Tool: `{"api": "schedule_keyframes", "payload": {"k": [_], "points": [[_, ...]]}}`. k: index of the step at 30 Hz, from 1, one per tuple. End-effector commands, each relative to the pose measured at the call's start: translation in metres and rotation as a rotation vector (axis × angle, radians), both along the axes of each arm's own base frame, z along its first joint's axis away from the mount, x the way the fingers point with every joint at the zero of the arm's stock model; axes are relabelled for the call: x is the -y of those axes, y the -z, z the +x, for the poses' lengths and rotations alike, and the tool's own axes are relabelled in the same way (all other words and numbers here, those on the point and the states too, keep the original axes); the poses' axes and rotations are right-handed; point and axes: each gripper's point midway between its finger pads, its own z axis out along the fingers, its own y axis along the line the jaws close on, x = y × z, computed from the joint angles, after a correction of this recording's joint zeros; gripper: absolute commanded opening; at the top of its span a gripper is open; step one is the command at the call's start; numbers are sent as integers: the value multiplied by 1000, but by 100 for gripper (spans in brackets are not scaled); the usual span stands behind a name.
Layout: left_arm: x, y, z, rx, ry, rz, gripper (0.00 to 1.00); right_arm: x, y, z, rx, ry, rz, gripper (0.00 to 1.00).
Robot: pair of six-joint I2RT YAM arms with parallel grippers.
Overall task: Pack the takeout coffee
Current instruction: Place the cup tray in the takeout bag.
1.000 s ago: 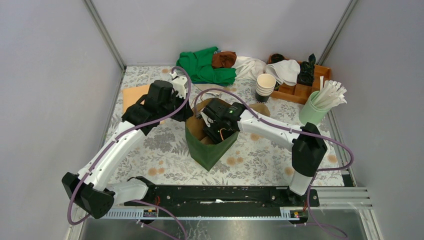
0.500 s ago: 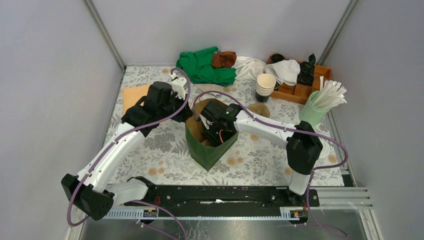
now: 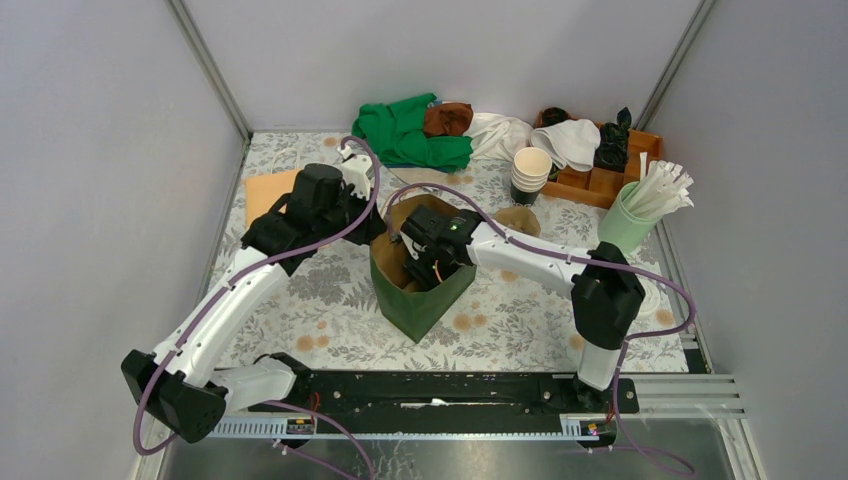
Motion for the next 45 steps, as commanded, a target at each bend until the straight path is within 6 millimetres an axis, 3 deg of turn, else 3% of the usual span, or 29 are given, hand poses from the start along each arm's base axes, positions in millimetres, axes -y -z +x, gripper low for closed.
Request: {"api": "schedule_keyframes", "payload": {"k": [1,5,9,15,25,34,40,45], "points": [[9,-31,6,107,23,-81,0,10,-8,-11,-8,-1,-31,52],[10,-32,4,101,31,-90,0,7,-21,-8,13,4,-9,57],[14,-34,0,96,50,-106,0,5,-34,-5,43,7,27,79],[18,-35,-4,89,71,-119,0,0,-50,-3,72,5,73,95],[23,-30,-10,55,90,-116,0,-8,-88,4,145,7,174,98],[28,-32,-14,52,99,-109,0,-8,-103,6,180,7,204,100],[31,-31,-17,45,104,-106,0,-6,-114,12,230,23,224,91],[34,-32,-21,39,113,-115,0,-15,-139,23,313,28,303,93]]}}
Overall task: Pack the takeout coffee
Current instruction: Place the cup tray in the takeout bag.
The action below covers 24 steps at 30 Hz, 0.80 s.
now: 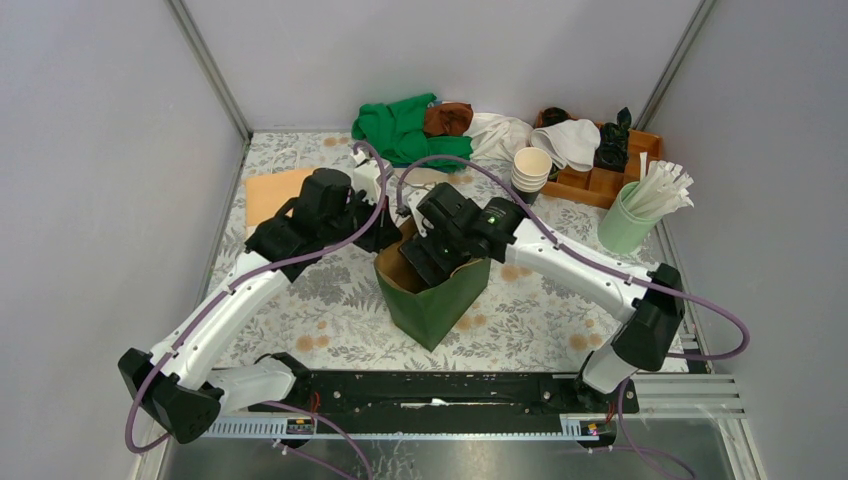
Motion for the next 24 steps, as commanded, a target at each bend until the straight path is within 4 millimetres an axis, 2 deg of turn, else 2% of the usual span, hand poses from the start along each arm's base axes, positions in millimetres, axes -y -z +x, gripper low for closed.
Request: {"api": "schedule_keyframes", "payload": {"k": [1,4,10,16,19,22,24], "points": [[5,-24,2,51,-3,-49,0,-15,-53,14,151,-7,148,93],[5,-25,1,51,-5,-50,0,-21,-58,14,167,-23,194,90],[-1,-26,1,59,-31,-39,0,-20,-70,21,281,10,317,78],[-1,-26,-1,52,-32,-45,0,-17,-99,24,420,41,496,77],[1,-30,-3,48,-28,-60,0,-15,-112,32,470,100,554,75],[4,-31,-7,35,-18,-74,0,-22,-121,40,503,145,636,75],[5,-30,-8,27,-19,-77,0,-28,-135,42,540,147,725,76]]}}
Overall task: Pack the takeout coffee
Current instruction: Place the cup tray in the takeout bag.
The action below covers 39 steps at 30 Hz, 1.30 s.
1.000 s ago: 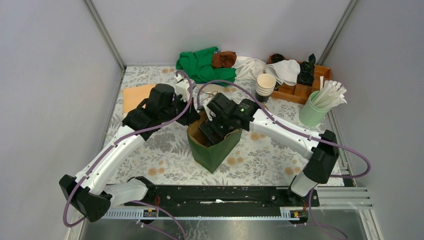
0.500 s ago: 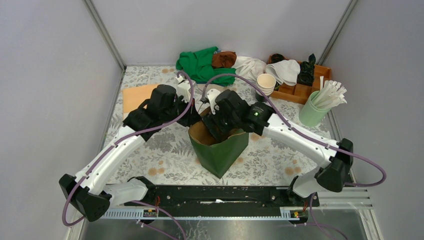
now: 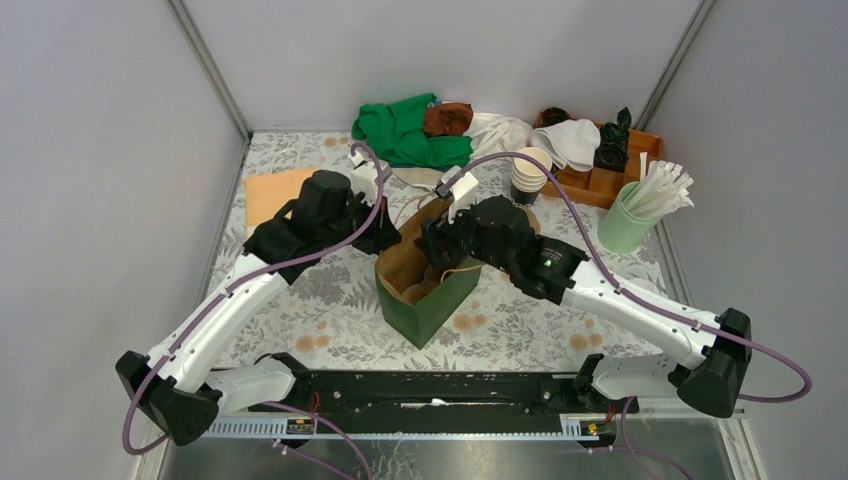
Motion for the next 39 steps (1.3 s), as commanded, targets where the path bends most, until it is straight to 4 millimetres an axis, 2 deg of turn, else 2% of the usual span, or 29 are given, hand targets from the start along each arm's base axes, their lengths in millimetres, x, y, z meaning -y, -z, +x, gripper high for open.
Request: {"api": "schedule_keyframes", "payload": {"k": [1,6,8,12,19,21,25,26,30,34,36,39], "points": [[4,-28,-2,48,-4,-70,0,-15,-52,13,136,47,256,76],[-4,-27,4,35,-100,-72,0,-2,-104,24,199,142,343,73],[-9,-27,8,18,-175,-88,0,5,-116,27,175,190,322,72],[-15,-28,11,-51,-308,-161,0,28,-123,29,80,324,286,73],[-21,-34,10,-110,-438,-276,1,84,-104,32,-72,649,94,82],[-22,-36,8,-113,-448,-307,9,89,-98,31,-106,692,58,80],[-33,-40,10,-74,-493,-303,46,80,-95,24,-160,644,64,78],[-37,-42,11,-57,-502,-293,51,76,-96,21,-173,623,73,78],[-45,-53,14,4,-495,-220,62,71,-99,15,-211,588,82,77],[-39,-63,23,48,-422,-123,67,79,-91,19,-230,678,60,77],[-37,-65,31,62,-407,-75,69,84,-86,24,-230,742,52,72],[-28,-65,41,64,-363,-28,70,76,-80,29,-232,745,50,68]]}}
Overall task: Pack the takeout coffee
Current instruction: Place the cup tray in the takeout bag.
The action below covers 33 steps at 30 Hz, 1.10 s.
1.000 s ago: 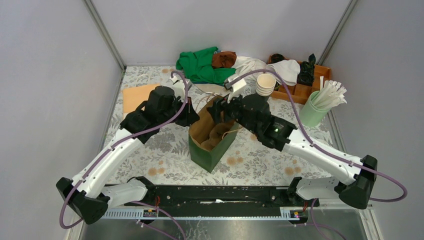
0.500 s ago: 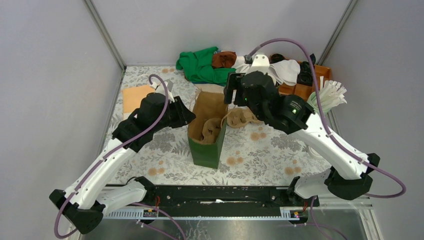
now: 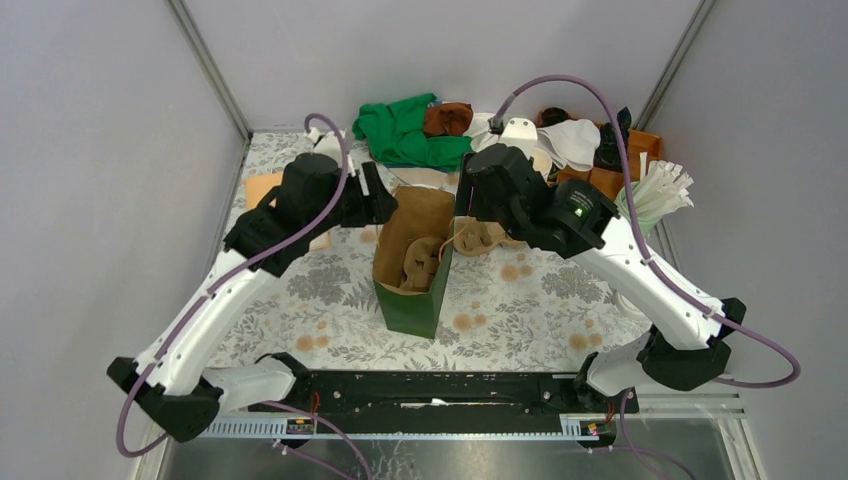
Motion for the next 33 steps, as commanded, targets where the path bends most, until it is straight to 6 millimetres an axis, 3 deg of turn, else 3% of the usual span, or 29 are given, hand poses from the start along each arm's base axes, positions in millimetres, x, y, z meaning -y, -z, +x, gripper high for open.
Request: {"api": "schedule_keyframes", "payload": {"k": [1,7,11,15,19,24,27,30,33], "points": [[9,-5,17,31,65,108,70,-5,9,7,-15,63,-1,65],[20,18,39,-27,71,176,66,-22,4,16,-26,32,25,63],[23,34,51,-58,56,214,57,-24,6,24,-28,32,0,63],[24,45,63,-86,17,233,32,-21,14,40,-39,52,-12,61],[23,39,68,-83,-40,201,0,-20,5,60,9,-2,22,60],[20,19,66,-70,-136,66,0,-32,-19,60,139,-190,2,56],[21,11,66,-57,-192,-36,0,-40,-50,59,211,-249,34,51],[18,16,62,-61,-244,-113,0,-50,-68,55,194,-307,47,52],[11,25,55,-42,-293,-201,0,-70,-68,41,118,-427,64,57]]}}
